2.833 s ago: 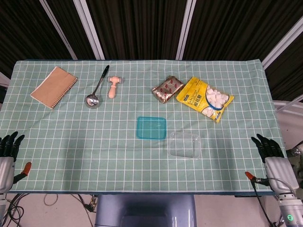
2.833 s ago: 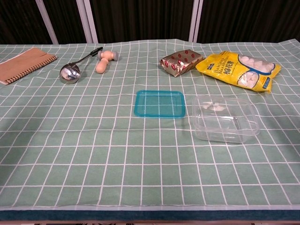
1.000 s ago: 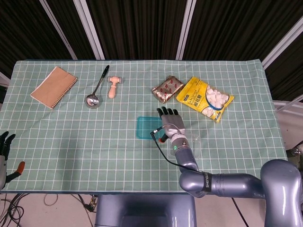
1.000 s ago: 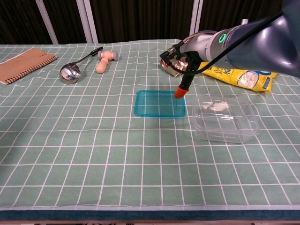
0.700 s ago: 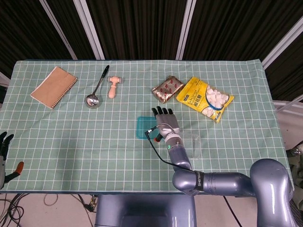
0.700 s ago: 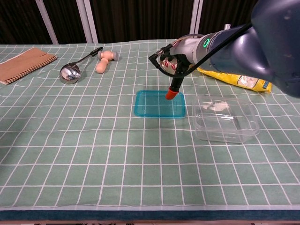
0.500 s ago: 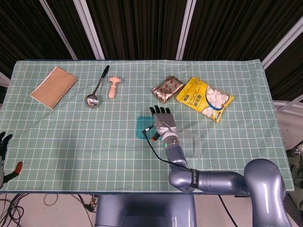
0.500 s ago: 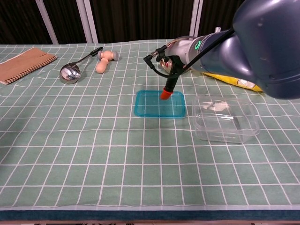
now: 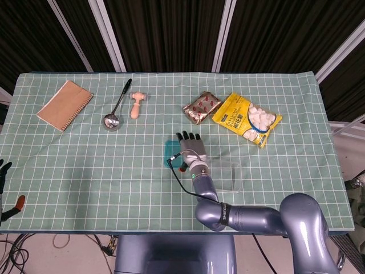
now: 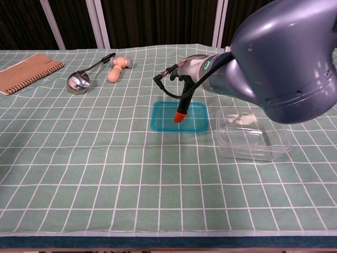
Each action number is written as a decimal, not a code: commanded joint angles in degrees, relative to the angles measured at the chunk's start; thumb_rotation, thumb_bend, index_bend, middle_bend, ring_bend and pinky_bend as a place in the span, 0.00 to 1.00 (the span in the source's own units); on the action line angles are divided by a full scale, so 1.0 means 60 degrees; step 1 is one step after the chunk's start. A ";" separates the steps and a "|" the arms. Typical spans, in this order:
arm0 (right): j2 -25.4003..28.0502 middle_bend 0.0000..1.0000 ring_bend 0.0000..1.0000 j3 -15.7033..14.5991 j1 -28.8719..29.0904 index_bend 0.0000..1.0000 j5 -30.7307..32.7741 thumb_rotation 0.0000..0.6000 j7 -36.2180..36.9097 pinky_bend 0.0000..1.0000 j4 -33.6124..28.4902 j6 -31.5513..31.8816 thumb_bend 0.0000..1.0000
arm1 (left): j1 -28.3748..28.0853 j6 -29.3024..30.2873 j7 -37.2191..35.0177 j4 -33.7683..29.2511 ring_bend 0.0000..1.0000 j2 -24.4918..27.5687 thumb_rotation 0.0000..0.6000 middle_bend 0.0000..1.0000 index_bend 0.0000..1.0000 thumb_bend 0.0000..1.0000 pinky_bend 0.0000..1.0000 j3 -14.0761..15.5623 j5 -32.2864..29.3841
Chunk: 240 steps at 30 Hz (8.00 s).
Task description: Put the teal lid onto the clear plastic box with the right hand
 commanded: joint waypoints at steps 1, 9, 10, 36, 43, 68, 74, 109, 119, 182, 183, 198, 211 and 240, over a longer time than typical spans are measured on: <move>-0.0124 0.00 0.00 -0.0057 0.0006 0.00 0.0002 1.00 -0.0069 0.00 0.0155 -0.0044 0.13 | -0.0003 -0.0005 0.0011 0.0009 0.00 -0.0008 1.00 0.00 0.08 0.32 0.00 0.0005 0.0002; -0.0529 0.03 0.00 -0.0154 -0.0149 0.00 -0.0244 1.00 0.0083 0.00 0.0856 -0.0288 0.13 | -0.0002 -0.0003 0.0025 0.0020 0.00 -0.0017 1.00 0.00 0.08 0.32 0.00 0.0020 0.0015; -0.0555 0.04 0.00 -0.0154 -0.0169 0.00 -0.0272 1.00 0.0107 0.00 0.0903 -0.0316 0.12 | -0.0003 -0.0008 0.0030 0.0022 0.00 -0.0018 1.00 0.00 0.08 0.32 0.00 0.0020 0.0007; -0.0947 0.11 0.00 -0.0161 -0.0226 0.00 -0.0490 1.00 -0.0369 0.00 0.1767 -0.0902 0.10 | -0.0027 -0.0054 0.0108 0.0025 0.00 -0.0014 1.00 0.00 0.08 0.32 0.00 -0.0027 -0.0172; -0.0994 0.16 0.00 -0.0084 -0.0238 0.00 -0.0502 1.00 -0.0418 0.00 0.1775 -0.0872 0.10 | -0.0024 -0.0049 0.0116 0.0025 0.00 -0.0018 1.00 0.00 0.08 0.32 0.00 -0.0022 -0.0180; -0.1344 0.16 0.00 0.0154 -0.0202 0.00 -0.0584 1.00 -0.0518 0.00 0.2330 -0.1031 0.10 | -0.0044 -0.0063 0.0123 0.0012 0.00 -0.0006 1.00 0.00 0.08 0.32 0.00 -0.0044 -0.0230; -0.1370 0.16 0.00 0.0186 -0.0217 0.00 -0.0607 1.00 -0.0550 0.00 0.2378 -0.1034 0.10 | -0.0046 -0.0070 0.0123 0.0014 0.00 -0.0002 1.00 0.00 0.08 0.32 0.00 -0.0044 -0.0246; -0.1463 0.16 0.00 0.0344 -0.0309 0.00 -0.0613 1.00 -0.0722 0.00 0.2554 -0.1135 0.10 | -0.0055 -0.0066 0.0137 -0.0001 0.00 0.0011 1.00 0.00 0.08 0.32 0.00 -0.0070 -0.0327; -0.1442 0.17 0.00 0.0371 -0.0285 0.00 -0.0544 1.00 -0.0806 0.00 0.2522 -0.1133 0.10 | -0.0056 -0.0068 0.0140 0.0006 0.00 0.0006 1.00 0.00 0.08 0.32 0.00 -0.0065 -0.0331; -0.1714 0.45 0.06 0.0208 -0.0450 0.00 -0.1117 1.00 -0.0596 0.00 0.3014 -0.1429 0.20 | -0.0064 -0.0085 0.0129 0.0020 0.00 0.0007 1.00 0.00 0.08 0.32 0.00 -0.0075 -0.0397; -0.1715 0.45 0.06 0.0209 -0.0453 0.00 -0.1137 1.00 -0.0584 0.00 0.3015 -0.1426 0.21 | -0.0065 -0.0087 0.0126 0.0019 0.00 0.0009 1.00 0.00 0.08 0.32 0.00 -0.0076 -0.0401; -0.1500 0.48 0.09 0.0237 -0.0525 0.00 -0.1167 1.00 -0.0570 0.00 0.2609 -0.1304 0.21 | -0.0062 -0.0082 0.0131 0.0025 0.00 0.0005 1.00 0.00 0.08 0.32 0.00 -0.0071 -0.0394; -0.1366 0.48 0.09 0.0257 -0.0578 0.00 -0.1266 1.00 -0.0404 0.00 0.2337 -0.1171 0.21 | -0.0056 -0.0068 0.0136 0.0022 0.00 0.0004 1.00 0.00 0.08 0.32 0.00 -0.0072 -0.0396; 0.0620 0.48 0.09 0.0691 -0.0805 0.00 -0.0979 1.00 -0.0510 0.00 -0.0551 0.0215 0.21 | -0.0031 0.0016 0.0139 0.0069 0.00 -0.0039 1.00 0.00 0.08 0.32 0.00 -0.0045 -0.0259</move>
